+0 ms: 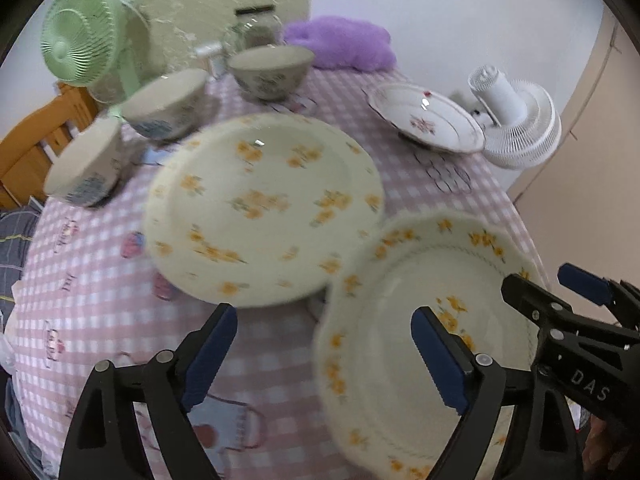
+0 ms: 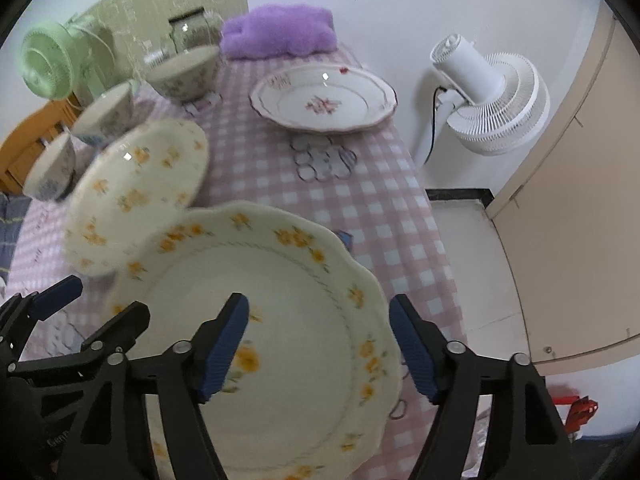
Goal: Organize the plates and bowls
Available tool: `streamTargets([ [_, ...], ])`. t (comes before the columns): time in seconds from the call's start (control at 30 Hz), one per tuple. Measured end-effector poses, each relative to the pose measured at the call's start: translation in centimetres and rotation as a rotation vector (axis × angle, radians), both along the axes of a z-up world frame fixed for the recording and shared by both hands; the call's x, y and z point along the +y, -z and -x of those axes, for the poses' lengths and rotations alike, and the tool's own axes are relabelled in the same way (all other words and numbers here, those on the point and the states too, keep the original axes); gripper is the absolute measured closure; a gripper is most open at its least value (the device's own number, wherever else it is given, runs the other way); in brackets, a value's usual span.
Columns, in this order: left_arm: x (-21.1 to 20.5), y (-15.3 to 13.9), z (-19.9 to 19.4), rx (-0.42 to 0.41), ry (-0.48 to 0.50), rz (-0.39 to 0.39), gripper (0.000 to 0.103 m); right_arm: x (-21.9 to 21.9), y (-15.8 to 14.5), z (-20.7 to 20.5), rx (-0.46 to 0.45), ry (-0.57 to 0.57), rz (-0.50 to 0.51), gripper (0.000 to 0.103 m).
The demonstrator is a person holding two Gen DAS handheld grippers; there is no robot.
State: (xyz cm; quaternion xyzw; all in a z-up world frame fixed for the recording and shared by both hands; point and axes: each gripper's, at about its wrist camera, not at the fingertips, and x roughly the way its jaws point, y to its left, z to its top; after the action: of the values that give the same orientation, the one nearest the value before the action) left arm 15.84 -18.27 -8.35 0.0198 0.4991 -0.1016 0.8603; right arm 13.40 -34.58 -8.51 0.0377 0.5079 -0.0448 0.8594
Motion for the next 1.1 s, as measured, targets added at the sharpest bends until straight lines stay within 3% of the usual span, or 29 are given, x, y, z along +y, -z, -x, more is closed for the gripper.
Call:
streamTargets([
  [0.57,8.5,-4.4,-2.6,-0.121,-0.036,0.006,0.013,8.0,-4.8,-1.4,-0.134,0.013,-0.053,0.025],
  [0.77,9.5,-4.6,-5.0,-0.134,-0.06,0.006,0.015,9.1,-5.2,-3.8,-0.161,-0.016,-0.103,0.025],
  [1.1,8.9,-2.3,-9.7,-0.121,-0.157,-0.036,0.016,9.5,-3.3,-10.1,-0.15,-0.095,-0.041,0.025],
])
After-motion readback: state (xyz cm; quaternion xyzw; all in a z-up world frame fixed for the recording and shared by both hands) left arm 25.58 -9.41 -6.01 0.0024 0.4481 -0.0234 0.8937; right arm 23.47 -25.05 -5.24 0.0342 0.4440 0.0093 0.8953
